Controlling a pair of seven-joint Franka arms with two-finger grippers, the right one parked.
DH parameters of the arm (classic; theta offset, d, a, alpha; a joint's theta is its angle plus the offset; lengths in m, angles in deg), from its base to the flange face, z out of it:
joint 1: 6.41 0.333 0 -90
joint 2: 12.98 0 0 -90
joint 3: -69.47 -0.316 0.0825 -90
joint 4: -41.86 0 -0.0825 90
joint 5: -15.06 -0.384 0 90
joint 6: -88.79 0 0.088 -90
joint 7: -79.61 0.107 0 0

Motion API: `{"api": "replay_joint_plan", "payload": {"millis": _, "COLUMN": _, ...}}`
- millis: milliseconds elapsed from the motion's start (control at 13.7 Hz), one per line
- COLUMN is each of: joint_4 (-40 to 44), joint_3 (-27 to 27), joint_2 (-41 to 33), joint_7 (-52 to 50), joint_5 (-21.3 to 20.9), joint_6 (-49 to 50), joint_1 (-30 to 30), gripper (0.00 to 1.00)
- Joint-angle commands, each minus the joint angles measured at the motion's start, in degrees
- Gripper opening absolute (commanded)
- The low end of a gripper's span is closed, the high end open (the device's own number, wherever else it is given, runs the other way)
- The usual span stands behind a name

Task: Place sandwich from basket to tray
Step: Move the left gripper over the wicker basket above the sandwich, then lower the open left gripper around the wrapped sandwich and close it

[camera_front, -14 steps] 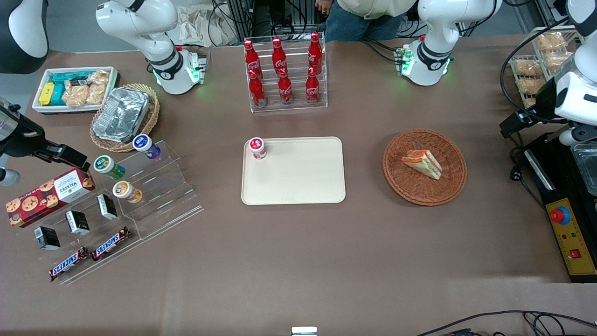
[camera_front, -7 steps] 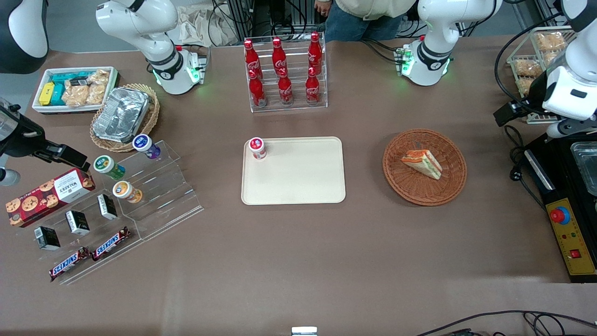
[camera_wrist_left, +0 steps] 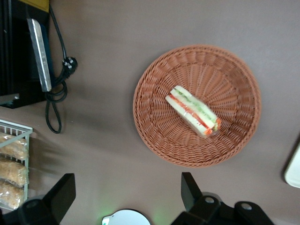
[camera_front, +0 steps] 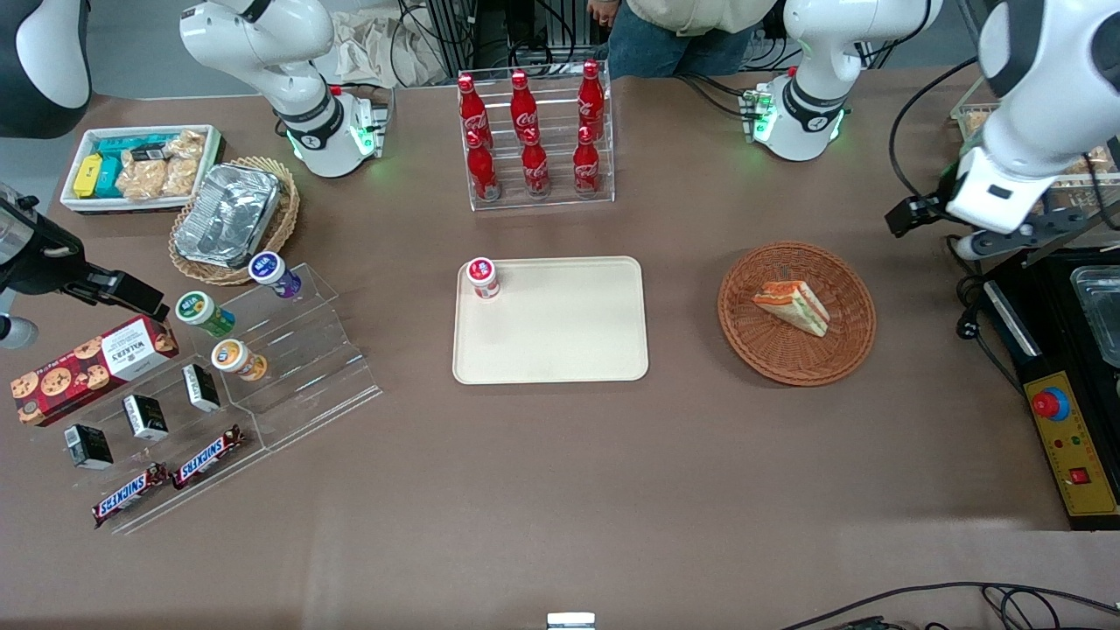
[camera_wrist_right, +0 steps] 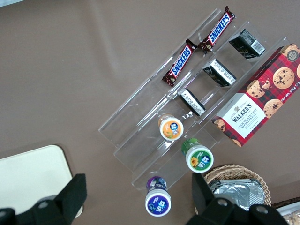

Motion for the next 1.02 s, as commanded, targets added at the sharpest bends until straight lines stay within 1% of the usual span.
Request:
{"api": "replay_joint_plan", "payload": {"millis": 0, "joint_4": -6.36, "joint_3": 0.11, "joint_2": -3.24, "joint_7": 0.90, "joint_5": 1.94, "joint_6": -4.96, "joint_1": 0.11, "gripper": 1.00}}
{"api": "replay_joint_plan", "payload": {"millis": 146, "joint_4": -9.87, "joint_3": -0.06, "joint_2": -3.24, "joint_7": 0.90, "joint_5": 5.46, "joint_6": -9.96, "joint_1": 0.29, "gripper": 1.00}}
{"api": "replay_joint_plan", "payload": {"millis": 292, "joint_4": -14.52, "joint_3": -0.06, "joint_2": -3.15, "joint_7": 0.64, "joint_5": 5.74, "joint_6": -15.14, "joint_1": 0.29, "gripper": 1.00}}
{"api": "replay_joint_plan", "payload": {"millis": 365, "joint_4": -15.41, "joint_3": -0.06, "joint_2": -2.71, "joint_7": 0.03, "joint_5": 5.74, "joint_6": -17.43, "joint_1": 0.29, "gripper": 1.00}}
{"api": "replay_joint_plan", "payload": {"millis": 584, "joint_4": -14.02, "joint_3": -0.06, "joint_2": 0.53, "joint_7": -2.96, "joint_5": 6.09, "joint_6": -18.51, "joint_1": 0.37, "gripper": 1.00}}
{"api": "replay_joint_plan", "payload": {"millis": 803, "joint_4": -16.47, "joint_3": -0.06, "joint_2": 1.51, "joint_7": -5.24, "joint_5": 8.28, "joint_6": -23.86, "joint_1": 0.29, "gripper": 1.00}}
{"api": "replay_joint_plan", "payload": {"millis": 949, "joint_4": -16.22, "joint_3": -0.06, "joint_2": 2.91, "joint_7": -7.96, "joint_5": 9.16, "joint_6": -24.48, "joint_1": 0.29, "gripper": 1.00}}
